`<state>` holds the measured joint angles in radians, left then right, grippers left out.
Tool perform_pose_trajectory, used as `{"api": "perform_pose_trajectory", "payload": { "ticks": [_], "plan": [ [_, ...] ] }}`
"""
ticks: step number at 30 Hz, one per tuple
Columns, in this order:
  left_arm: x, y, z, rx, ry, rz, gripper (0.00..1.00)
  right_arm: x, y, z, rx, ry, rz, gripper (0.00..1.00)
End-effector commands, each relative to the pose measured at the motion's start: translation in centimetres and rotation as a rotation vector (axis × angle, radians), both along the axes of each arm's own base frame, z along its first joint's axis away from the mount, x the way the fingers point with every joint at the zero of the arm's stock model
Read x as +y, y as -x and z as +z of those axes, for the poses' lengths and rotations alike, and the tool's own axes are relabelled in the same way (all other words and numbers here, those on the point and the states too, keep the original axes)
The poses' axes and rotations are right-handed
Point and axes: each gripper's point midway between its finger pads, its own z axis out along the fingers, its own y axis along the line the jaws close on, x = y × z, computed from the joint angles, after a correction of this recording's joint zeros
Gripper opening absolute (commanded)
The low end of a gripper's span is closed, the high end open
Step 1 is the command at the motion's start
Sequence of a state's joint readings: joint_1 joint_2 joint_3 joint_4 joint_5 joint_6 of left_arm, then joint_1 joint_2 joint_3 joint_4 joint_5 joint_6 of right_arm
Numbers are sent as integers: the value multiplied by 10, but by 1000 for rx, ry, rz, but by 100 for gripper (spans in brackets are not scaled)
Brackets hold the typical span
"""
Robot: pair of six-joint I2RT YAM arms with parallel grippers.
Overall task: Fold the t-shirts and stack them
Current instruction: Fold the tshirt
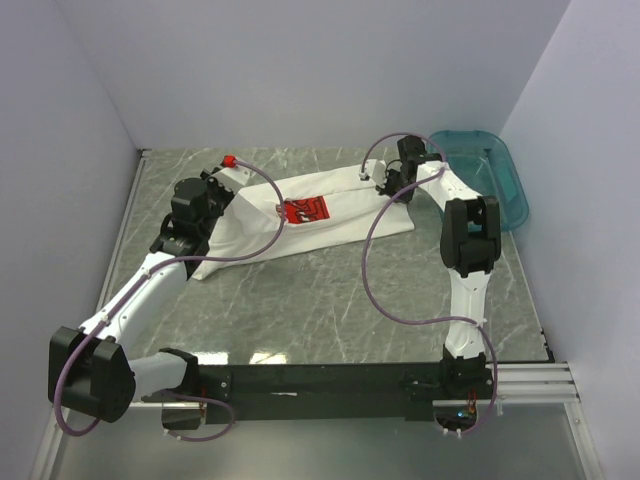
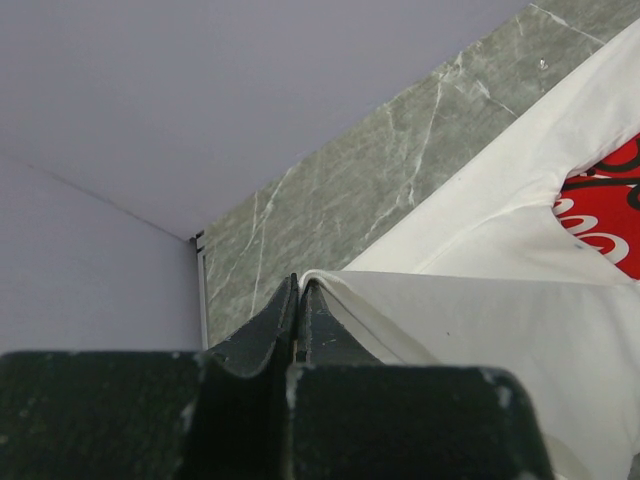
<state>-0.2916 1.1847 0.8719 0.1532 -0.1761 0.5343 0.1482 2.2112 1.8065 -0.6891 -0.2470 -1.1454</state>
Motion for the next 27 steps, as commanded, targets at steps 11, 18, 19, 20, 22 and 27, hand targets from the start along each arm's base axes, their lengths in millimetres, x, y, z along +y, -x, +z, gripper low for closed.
{"api": "perform_pose_trajectory", "payload": {
  "ticks": [11, 18, 19, 20, 22, 27],
  "plan": [
    [-1, -2, 27, -78, 37, -10, 0, 5, -18, 15, -60, 2, -8, 1],
    [-1, -2, 28, -78, 37, -10, 0, 5, -18, 15, -60, 4, -9, 1],
    [-1, -2, 28, -78, 36, -12, 0, 5, -19, 14, -60, 4, -10, 1],
    [-1, -3, 27, -75, 36, -12, 0, 5, -19, 14, -62, 4, -10, 1],
    [-1, -3, 27, -73, 34, -12, 0, 6, -19, 14, -60, 4, -9, 1],
    [-1, -4, 28, -75, 35, -13, 0, 3, -18, 12, -55, 7, -13, 2]
  ]
}}
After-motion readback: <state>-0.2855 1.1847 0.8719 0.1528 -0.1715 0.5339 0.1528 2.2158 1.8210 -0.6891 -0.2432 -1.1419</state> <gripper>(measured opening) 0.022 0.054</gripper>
